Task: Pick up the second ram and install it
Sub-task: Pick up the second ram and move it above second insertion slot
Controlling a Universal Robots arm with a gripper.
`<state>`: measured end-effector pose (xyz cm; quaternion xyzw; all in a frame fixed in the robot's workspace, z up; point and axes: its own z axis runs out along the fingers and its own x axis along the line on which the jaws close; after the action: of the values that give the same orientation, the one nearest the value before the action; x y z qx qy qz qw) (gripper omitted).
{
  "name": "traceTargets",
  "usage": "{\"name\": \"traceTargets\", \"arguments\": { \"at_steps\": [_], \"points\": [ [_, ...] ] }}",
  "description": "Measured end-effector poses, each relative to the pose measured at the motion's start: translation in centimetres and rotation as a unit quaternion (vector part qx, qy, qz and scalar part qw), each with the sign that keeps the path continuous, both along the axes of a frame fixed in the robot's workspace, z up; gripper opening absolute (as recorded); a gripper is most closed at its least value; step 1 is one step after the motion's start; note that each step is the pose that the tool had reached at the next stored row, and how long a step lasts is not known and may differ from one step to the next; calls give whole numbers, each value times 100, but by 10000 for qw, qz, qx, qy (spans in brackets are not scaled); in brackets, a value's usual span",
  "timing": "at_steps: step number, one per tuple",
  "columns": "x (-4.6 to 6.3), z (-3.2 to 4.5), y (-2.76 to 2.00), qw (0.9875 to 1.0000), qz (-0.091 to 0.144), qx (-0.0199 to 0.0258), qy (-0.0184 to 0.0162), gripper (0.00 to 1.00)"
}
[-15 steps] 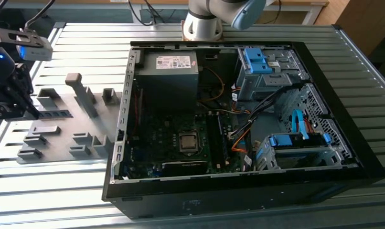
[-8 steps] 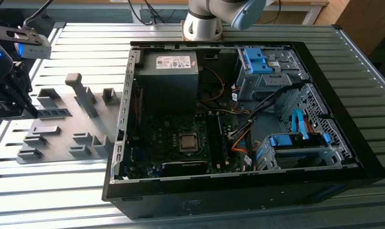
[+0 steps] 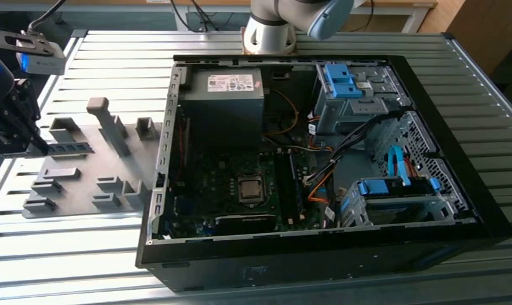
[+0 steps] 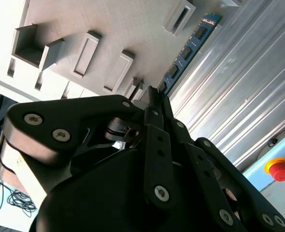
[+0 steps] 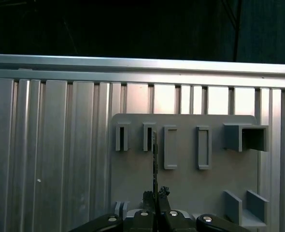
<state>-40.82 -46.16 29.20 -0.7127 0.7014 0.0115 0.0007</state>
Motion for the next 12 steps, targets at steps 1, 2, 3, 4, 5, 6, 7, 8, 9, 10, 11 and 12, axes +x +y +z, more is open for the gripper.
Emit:
{"name": "traceTargets", "arguments": {
  "at_steps": [1, 2, 3, 4, 5, 6, 7, 8, 9, 10, 11, 12],
  "points": [
    [0, 7, 0, 10000, 0, 0, 0, 14],
    [0, 15, 0, 10000, 0, 0, 0, 14],
    [0, 23, 0, 10000, 0, 0, 0, 14],
    [0, 30, 0, 10000, 0, 0, 0, 14],
    [0, 38, 0, 10000, 0, 0, 0, 14],
    [0, 44, 0, 10000, 0, 0, 0, 14],
    [0, 51, 0, 10000, 0, 0, 0, 14],
    [0, 58, 0, 10000, 0, 0, 0, 14],
    [0, 65, 0, 10000, 0, 0, 0, 14],
    [0, 72, 0, 10000, 0, 0, 0, 14],
    [0, 79, 0, 10000, 0, 0, 0, 14],
    [0, 85, 0, 10000, 0, 0, 0, 14]
  ]
}}
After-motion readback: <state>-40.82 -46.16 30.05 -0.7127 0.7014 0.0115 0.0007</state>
